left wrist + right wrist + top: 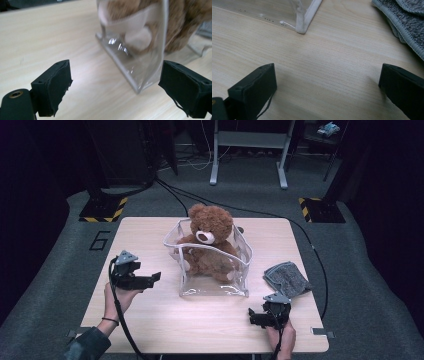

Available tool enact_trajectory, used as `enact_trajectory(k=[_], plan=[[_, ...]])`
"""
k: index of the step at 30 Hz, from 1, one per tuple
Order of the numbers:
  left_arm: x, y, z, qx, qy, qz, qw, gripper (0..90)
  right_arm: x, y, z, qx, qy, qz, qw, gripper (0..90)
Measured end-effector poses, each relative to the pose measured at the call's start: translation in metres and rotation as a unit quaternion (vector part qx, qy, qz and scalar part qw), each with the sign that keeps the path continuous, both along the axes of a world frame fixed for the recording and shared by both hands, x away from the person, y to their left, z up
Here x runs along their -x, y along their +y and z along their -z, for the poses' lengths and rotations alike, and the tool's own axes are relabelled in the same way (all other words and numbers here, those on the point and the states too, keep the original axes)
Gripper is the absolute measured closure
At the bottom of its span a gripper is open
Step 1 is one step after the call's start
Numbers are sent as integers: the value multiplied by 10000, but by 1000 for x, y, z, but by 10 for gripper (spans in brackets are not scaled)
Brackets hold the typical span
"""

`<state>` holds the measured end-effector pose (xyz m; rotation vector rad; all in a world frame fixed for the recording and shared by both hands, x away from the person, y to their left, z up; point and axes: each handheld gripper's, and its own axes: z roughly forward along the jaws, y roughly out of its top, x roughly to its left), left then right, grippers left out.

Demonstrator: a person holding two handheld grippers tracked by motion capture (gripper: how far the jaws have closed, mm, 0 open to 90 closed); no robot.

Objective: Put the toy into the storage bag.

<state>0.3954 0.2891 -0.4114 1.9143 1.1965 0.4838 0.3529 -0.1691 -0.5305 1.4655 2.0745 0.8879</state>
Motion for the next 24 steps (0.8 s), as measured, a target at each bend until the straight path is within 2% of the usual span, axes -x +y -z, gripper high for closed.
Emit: enact_trajectory(k=[2, 4, 6, 9, 11, 13, 15, 17, 18, 19, 21, 24], plan=[[4, 4, 15, -66, 65, -65, 9999, 96, 0, 0, 0, 1, 0, 1, 10000, 8], [8, 8, 30, -143, 214, -76, 9996, 95, 0, 0, 0, 2, 0, 0, 10000, 8], [12, 11, 47, -322, 237, -70, 9992, 91, 0, 0, 0, 1, 1, -1, 10000, 8], [17, 13, 71, -377, 417, -119, 9983, 88, 0, 0, 0, 2, 1, -1, 10000, 8], [20, 15, 82, -547, 456, -114, 9974, 83, 0, 0, 0, 2, 1, -1, 10000, 8], [22, 16, 93, -484, 431, -235, 9976, 79, 0, 0, 0, 2, 0, -1, 10000, 8], [23, 17, 101, -471, 453, -264, 9975, 79, 0, 0, 0, -1, 1, 0, 10000, 8], [25, 17, 108, -563, 422, -299, 9971, 77, 0, 0, 0, 1, 1, 0, 10000, 8], [25, 17, 113, -467, 448, -349, 9973, 76, 0, 0, 0, 2, 0, -1, 10000, 8], [26, 17, 116, -463, 438, -403, 9972, 76, 0, 0, 0, 2, 0, -1, 10000, 8], [29, 16, 120, -593, 265, -487, 9967, 72, 0, 0, 0, 1, 1, -1, 10000, 7], [29, 15, 120, -617, 264, -526, 9964, 66, 0, 0, 0, 16, -4, 19, 10000, 5]])
